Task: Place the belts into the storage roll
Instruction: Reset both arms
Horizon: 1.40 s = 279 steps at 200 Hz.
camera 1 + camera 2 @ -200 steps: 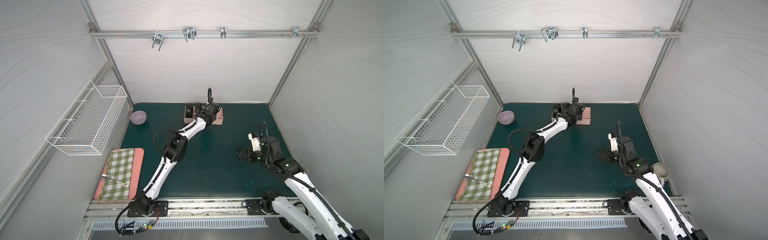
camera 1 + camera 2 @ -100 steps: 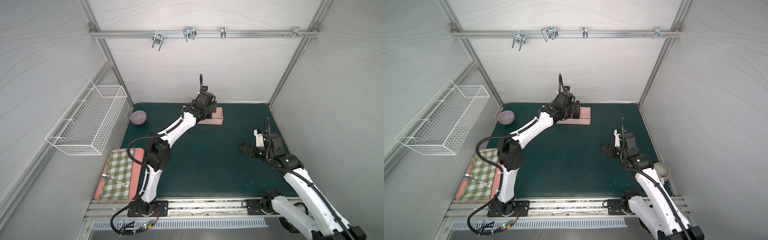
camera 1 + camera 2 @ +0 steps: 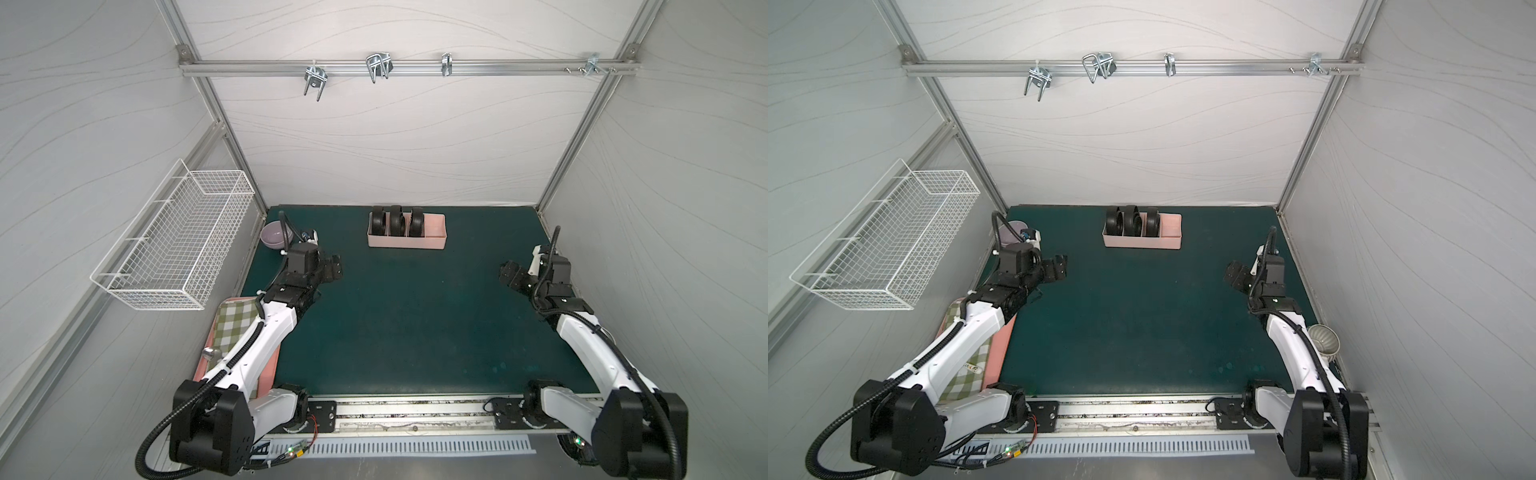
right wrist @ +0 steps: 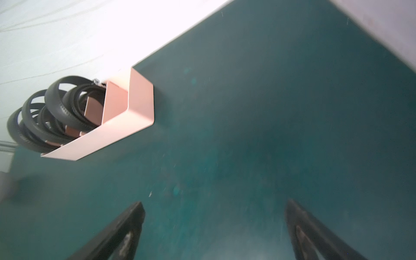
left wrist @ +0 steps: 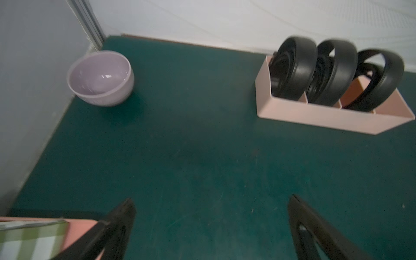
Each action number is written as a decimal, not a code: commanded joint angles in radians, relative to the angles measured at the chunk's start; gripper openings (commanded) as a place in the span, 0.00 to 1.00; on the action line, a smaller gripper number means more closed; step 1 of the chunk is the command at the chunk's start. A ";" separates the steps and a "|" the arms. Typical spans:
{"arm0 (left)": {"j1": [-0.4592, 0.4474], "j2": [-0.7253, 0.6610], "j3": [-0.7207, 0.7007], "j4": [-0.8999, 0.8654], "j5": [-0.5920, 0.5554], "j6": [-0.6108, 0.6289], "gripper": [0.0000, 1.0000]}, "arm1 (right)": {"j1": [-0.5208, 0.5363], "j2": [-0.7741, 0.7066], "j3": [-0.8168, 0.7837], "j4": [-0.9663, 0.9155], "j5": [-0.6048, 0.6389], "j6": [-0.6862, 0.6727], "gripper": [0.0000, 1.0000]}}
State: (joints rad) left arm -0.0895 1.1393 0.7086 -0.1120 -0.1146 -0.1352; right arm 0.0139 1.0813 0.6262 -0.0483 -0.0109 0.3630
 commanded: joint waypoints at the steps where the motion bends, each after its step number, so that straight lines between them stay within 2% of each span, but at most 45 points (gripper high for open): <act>1: 0.147 -0.006 -0.086 0.273 0.163 0.021 0.99 | -0.011 -0.018 -0.083 0.274 0.060 -0.159 0.99; 13: 0.163 0.035 -0.102 0.291 0.163 0.089 0.99 | -0.011 -0.038 -0.127 0.324 0.099 -0.171 0.99; 25: 0.165 0.087 -0.124 0.335 0.158 0.106 0.99 | -0.013 -0.052 -0.156 0.341 0.122 -0.194 0.99; 50: 0.171 0.201 -0.212 0.586 0.167 0.070 0.99 | -0.012 -0.042 -0.226 0.437 0.121 -0.257 0.99; 64: 0.170 0.273 -0.251 0.749 0.147 0.060 0.99 | -0.012 -0.015 -0.284 0.559 0.111 -0.265 0.99; 73: 0.169 0.273 -0.210 0.647 0.135 0.069 0.99 | -0.011 0.011 -0.307 0.619 0.106 -0.268 0.99; 80: 0.169 0.286 -0.206 0.675 0.125 0.081 1.00 | -0.009 0.039 -0.319 0.657 0.104 -0.267 0.99; 93: 0.169 0.335 -0.296 0.904 0.113 0.078 0.99 | 0.006 0.116 -0.344 0.755 0.119 -0.288 0.99; 106: 0.161 0.425 -0.381 1.165 0.078 0.083 0.99 | 0.026 0.222 -0.394 0.955 0.141 -0.297 0.99; 109: 0.157 0.418 -0.377 1.156 0.072 0.082 0.99 | 0.031 0.251 -0.402 1.009 0.143 -0.300 0.99; 120: 0.155 0.375 -0.296 0.896 0.074 0.074 0.99 | 0.059 0.365 -0.412 1.150 0.156 -0.322 0.99; 137: 0.137 0.407 -0.286 0.930 0.044 0.089 0.99 | 0.149 0.568 -0.383 1.360 0.228 -0.438 0.99; 142: 0.136 0.400 -0.270 0.884 0.039 0.088 0.99 | 0.189 0.553 -0.367 1.303 0.270 -0.470 0.99; 149: 0.126 0.400 -0.261 0.880 0.018 0.094 0.99 | 0.218 0.495 -0.311 1.102 0.284 -0.473 0.99; 158: 0.122 0.408 -0.271 0.910 0.009 0.099 0.99 | 0.140 0.487 -0.273 1.018 0.148 -0.427 0.99; 168: 0.122 0.403 -0.266 0.887 0.010 0.096 0.99 | 0.125 0.509 -0.192 0.902 0.185 -0.392 0.99; 174: 0.122 0.398 -0.263 0.877 0.009 0.096 0.99 | 0.094 0.496 -0.170 0.821 0.122 -0.369 0.99; 182: 0.120 0.404 -0.267 0.895 0.007 0.097 0.99 | 0.055 0.493 -0.184 0.846 0.043 -0.353 0.99; 197: 0.120 0.399 -0.264 0.881 0.009 0.097 0.99 | 0.079 0.499 -0.183 0.854 0.090 -0.371 0.99; 250: 0.111 0.406 -0.260 0.881 0.003 0.109 0.99 | 0.078 0.495 -0.187 0.861 0.089 -0.365 0.99; 279: 0.115 0.410 -0.250 0.865 0.035 0.115 0.99 | 0.077 0.496 -0.186 0.861 0.089 -0.365 0.99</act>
State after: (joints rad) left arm 0.0250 1.5455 0.4213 0.7288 -0.0944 -0.0479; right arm 0.0875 1.5875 0.4438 0.8196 0.0887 0.0025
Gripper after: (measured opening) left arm 0.992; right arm 0.992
